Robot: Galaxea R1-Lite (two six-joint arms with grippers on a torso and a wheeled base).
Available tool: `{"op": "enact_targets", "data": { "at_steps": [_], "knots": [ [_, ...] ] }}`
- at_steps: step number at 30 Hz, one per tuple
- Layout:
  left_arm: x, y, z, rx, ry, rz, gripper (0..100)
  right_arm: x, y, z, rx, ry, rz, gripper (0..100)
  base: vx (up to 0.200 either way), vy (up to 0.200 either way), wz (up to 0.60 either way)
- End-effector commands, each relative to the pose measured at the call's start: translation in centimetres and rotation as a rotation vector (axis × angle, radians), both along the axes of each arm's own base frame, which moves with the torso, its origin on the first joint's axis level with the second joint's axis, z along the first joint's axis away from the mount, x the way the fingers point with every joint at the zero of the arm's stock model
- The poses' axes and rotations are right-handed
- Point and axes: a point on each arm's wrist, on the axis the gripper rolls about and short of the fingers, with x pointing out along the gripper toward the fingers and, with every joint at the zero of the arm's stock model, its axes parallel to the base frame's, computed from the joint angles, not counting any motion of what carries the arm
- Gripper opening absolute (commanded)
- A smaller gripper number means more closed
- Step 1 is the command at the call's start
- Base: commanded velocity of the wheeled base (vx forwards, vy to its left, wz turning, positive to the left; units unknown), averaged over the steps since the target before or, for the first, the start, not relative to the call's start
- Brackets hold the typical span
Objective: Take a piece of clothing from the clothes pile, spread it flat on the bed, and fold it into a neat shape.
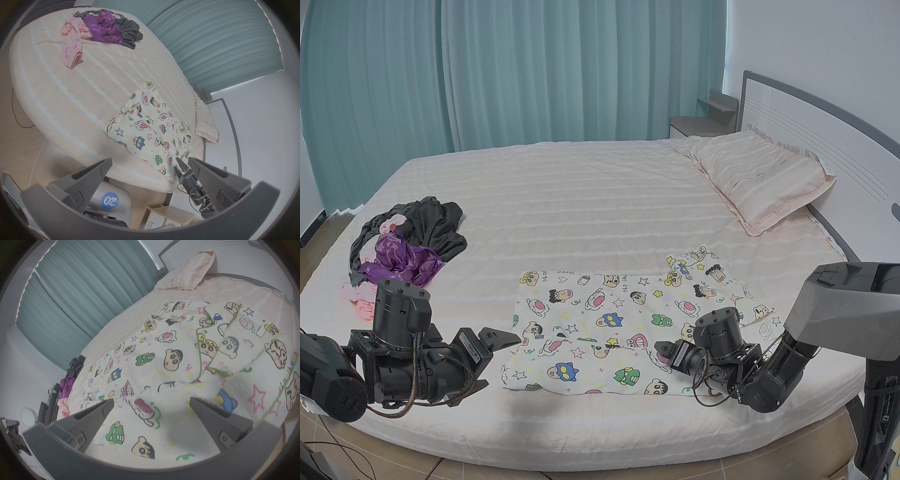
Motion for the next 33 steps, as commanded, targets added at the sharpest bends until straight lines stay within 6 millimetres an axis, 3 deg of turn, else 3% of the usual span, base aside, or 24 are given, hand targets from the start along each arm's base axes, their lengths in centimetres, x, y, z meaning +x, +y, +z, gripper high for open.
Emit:
{"op": "enact_targets", "data": {
  "at_steps": [1, 4, 14, 19, 24, 28, 29, 31, 33],
  "knots": [
    [-0.1, -0.1, 0.0, 0.000, 0.002, -0.008, 100, 0.8, 0.3, 0.8, 0.021, -0.035, -0.005, 100, 0.000, 0.000, 0.00],
    [-0.1, -0.2, 0.0, -0.001, 0.001, -0.010, 100, 1.3, 0.6, 1.7, 0.024, -0.060, 0.002, 100, 0.000, 0.000, 0.00],
    [-0.3, -0.2, 0.0, -0.004, 0.001, -0.018, 100, 3.8, 0.4, 1.6, 0.010, -0.062, -0.025, 100, 0.000, 0.000, 0.00],
    [-0.3, -0.2, 0.0, -0.005, 0.001, -0.019, 100, 3.6, 0.6, 2.3, 0.025, -0.073, -0.014, 100, 0.000, 0.000, 0.00],
    [-0.3, -0.2, 0.0, -0.007, 0.002, -0.019, 100, 0.9, -1.0, 6.0, 0.045, -0.105, -0.009, 100, 0.080, 0.000, 0.00],
    [-0.3, -0.2, 0.0, -0.007, 0.004, -0.019, 100, -1.3, -3.0, 6.2, 0.025, -0.073, -0.025, 100, 0.200, 0.000, 0.00],
    [-0.3, -0.2, 0.0, -0.007, 0.004, -0.019, 100, -2.5, -4.8, 6.1, 0.011, -0.042, -0.053, 100, 0.200, 0.000, 0.00],
    [-0.3, -0.2, 0.0, -0.008, 0.003, -0.020, 100, -2.9, -5.3, 6.1, 0.015, -0.034, -0.059, 100, 0.200, 0.000, 0.00],
    [-0.3, -0.2, -0.1, -0.006, 0.007, -0.020, 100, -4.1, -7.1, 5.6, 0.017, 0.001, -0.070, 100, 0.200, 0.000, 0.00]
  ]
}}
